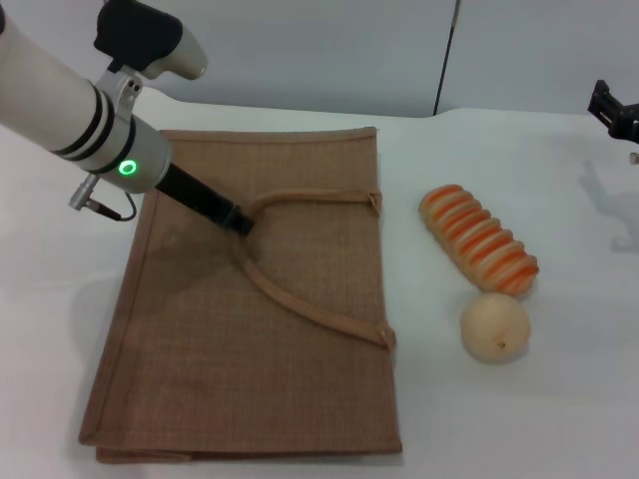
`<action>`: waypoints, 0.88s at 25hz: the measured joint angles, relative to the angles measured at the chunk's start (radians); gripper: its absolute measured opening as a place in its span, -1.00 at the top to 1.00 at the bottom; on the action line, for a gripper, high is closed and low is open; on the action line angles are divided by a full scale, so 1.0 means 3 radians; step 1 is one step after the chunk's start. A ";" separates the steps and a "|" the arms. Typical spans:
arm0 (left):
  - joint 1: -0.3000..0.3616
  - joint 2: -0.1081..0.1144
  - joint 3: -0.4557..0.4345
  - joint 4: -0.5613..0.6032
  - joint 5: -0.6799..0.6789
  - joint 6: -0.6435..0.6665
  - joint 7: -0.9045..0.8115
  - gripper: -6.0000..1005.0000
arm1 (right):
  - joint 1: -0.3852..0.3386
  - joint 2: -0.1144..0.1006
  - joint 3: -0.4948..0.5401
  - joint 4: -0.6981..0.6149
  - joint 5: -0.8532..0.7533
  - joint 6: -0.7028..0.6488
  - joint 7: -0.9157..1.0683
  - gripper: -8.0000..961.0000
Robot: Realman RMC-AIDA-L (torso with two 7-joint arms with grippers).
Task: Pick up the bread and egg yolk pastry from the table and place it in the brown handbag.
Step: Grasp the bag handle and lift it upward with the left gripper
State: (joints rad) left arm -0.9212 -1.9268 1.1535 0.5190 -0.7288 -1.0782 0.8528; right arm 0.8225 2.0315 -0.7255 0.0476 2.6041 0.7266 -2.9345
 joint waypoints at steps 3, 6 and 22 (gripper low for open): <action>-0.0034 -0.0018 -0.0003 0.0007 -0.0009 0.0003 0.0003 0.37 | 0.0000 -0.0001 0.0001 0.0000 0.0000 0.0001 0.0001 -0.83; -0.0057 -0.0047 -0.0004 0.0017 -0.0010 0.0018 0.0007 0.37 | -0.0001 -0.0002 0.0002 0.0000 0.0000 0.0001 0.0002 -0.83; -0.0021 -0.0069 -0.0014 0.0003 -0.0013 0.0062 -0.0098 0.37 | 0.0004 -0.0002 0.0000 0.0000 0.0002 0.0002 0.0005 -0.83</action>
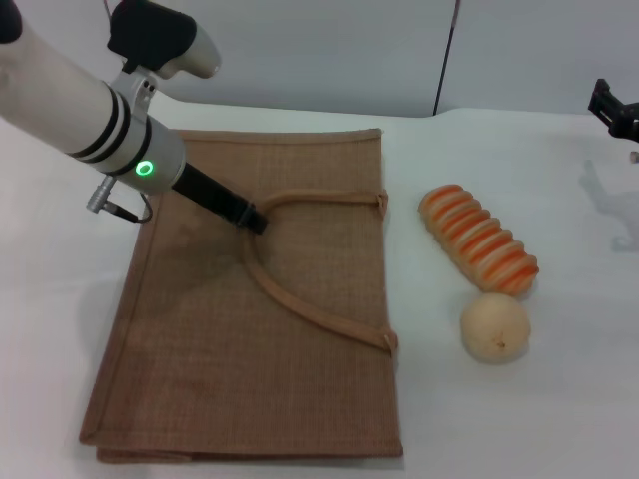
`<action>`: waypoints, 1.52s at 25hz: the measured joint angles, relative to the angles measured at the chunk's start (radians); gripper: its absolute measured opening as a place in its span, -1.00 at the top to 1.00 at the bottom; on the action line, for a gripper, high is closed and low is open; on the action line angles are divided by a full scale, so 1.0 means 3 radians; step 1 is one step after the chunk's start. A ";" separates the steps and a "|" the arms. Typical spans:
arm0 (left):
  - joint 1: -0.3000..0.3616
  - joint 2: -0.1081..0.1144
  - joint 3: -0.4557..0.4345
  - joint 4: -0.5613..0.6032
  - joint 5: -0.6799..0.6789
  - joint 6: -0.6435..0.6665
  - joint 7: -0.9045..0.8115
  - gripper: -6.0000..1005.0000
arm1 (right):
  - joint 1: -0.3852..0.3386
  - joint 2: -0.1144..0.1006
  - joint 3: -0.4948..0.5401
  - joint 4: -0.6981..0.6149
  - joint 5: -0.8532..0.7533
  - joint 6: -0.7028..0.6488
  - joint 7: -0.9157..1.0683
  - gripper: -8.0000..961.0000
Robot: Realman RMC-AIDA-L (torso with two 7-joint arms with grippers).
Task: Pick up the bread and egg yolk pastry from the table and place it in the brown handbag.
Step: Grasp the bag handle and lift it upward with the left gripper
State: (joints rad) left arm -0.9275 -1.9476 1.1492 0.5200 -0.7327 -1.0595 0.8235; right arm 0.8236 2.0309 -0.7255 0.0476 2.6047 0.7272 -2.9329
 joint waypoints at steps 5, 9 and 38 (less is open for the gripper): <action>0.0044 0.0019 -0.0008 -0.0006 -0.0002 0.0049 -0.0233 0.37 | 0.0000 0.0000 0.0002 0.0000 0.0000 -0.0003 0.0000 -0.83; 0.0058 0.0021 -0.0010 -0.0006 -0.0003 0.0101 -0.0351 0.37 | 0.0000 0.0000 0.0002 0.0000 0.0000 -0.0004 0.0000 -0.83; 0.0031 -0.0009 -0.0011 -0.0065 -0.0002 0.0124 -0.0521 0.38 | 0.0015 0.0000 0.0000 0.0000 -0.0005 -0.0005 0.0000 -0.83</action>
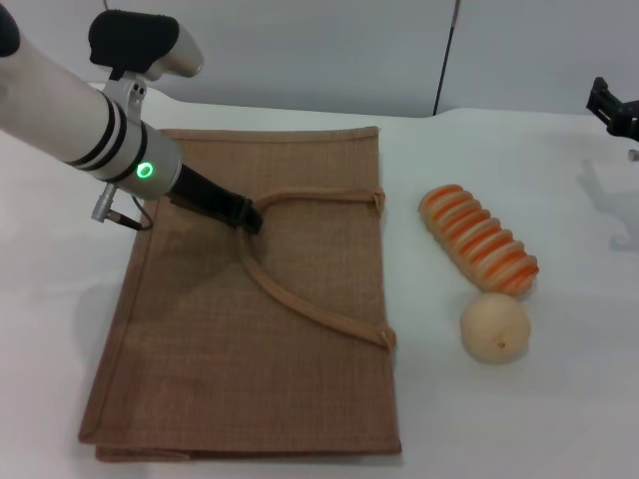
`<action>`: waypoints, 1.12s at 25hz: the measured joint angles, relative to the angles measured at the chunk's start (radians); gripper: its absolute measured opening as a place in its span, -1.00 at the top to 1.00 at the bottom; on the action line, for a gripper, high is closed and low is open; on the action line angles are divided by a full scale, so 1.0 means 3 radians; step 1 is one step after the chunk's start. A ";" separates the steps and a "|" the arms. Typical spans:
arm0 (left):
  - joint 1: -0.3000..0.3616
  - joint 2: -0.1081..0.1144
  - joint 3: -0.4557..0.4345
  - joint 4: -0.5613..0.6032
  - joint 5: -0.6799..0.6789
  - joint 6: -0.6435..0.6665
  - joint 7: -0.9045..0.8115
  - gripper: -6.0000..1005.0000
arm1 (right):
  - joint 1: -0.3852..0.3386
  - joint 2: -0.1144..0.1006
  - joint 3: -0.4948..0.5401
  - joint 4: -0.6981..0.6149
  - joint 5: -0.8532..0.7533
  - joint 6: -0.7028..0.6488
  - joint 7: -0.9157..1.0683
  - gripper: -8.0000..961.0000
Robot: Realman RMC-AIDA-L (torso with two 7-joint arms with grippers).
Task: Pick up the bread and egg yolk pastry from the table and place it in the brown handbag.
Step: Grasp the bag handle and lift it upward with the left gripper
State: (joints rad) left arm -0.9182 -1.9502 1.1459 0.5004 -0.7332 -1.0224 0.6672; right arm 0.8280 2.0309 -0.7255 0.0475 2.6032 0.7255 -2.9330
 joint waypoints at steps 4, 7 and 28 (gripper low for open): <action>0.0000 0.0010 0.0000 -0.0030 0.0000 0.0007 -0.0013 0.38 | 0.0005 0.0000 0.0000 0.0000 0.0000 0.0000 0.0000 -0.83; -0.0002 0.0010 0.0000 -0.0038 0.0000 0.0027 -0.0019 0.38 | 0.0008 0.0000 0.0000 0.0000 0.0000 0.0000 0.0000 -0.83; -0.0072 -0.0004 0.0000 -0.0165 -0.0003 0.0163 -0.0068 0.41 | 0.0027 0.0000 0.0000 0.0025 0.0000 0.0000 0.0000 -0.83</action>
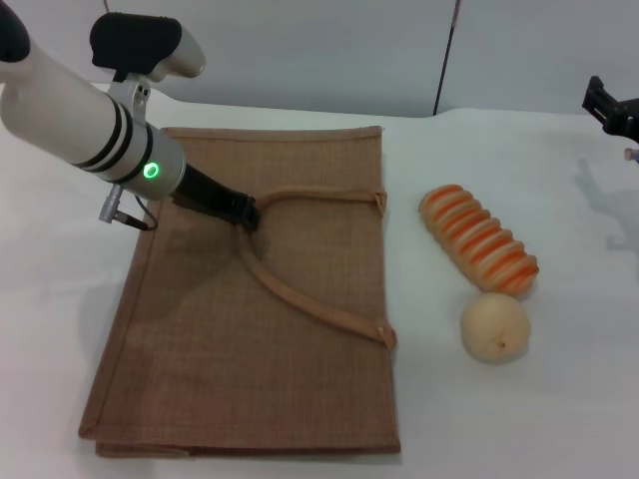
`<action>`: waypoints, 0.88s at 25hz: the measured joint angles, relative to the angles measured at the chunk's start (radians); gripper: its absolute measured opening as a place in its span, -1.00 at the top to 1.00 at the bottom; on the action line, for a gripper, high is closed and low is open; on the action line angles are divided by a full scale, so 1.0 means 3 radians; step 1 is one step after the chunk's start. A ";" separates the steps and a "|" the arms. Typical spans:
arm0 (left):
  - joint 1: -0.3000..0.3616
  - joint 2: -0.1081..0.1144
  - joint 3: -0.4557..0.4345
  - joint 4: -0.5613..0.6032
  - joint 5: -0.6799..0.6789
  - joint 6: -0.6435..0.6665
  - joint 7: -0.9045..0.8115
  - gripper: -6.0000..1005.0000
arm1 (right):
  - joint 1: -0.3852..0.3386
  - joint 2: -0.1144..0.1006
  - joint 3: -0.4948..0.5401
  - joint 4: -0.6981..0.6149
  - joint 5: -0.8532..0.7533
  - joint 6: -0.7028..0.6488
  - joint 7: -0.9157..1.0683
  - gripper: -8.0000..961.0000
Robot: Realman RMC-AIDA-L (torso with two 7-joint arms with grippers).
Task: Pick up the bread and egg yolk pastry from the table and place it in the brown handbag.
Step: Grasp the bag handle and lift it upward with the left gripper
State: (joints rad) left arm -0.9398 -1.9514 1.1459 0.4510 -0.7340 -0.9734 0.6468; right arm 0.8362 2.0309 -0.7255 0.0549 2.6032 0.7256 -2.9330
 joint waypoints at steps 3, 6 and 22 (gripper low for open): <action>0.0010 -0.0006 0.0000 0.0010 -0.0002 0.0035 0.0012 0.51 | -0.0002 0.0000 0.0000 0.0001 0.0000 0.0000 0.0000 -0.83; 0.0021 -0.0018 0.0000 0.0022 -0.0003 0.0096 0.0055 0.63 | -0.0010 0.0000 0.0000 0.0001 0.0000 0.0000 0.0000 -0.83; 0.0053 -0.0034 0.0000 0.0036 -0.0005 0.0137 0.0266 0.75 | -0.0001 0.0002 0.0000 -0.0025 0.0000 -0.0147 0.0000 -0.83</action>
State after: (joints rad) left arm -0.9239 -1.9615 1.1459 0.4619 -0.7355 -0.9323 0.7267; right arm 0.8359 2.0314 -0.7255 0.0475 2.6032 0.6814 -2.9331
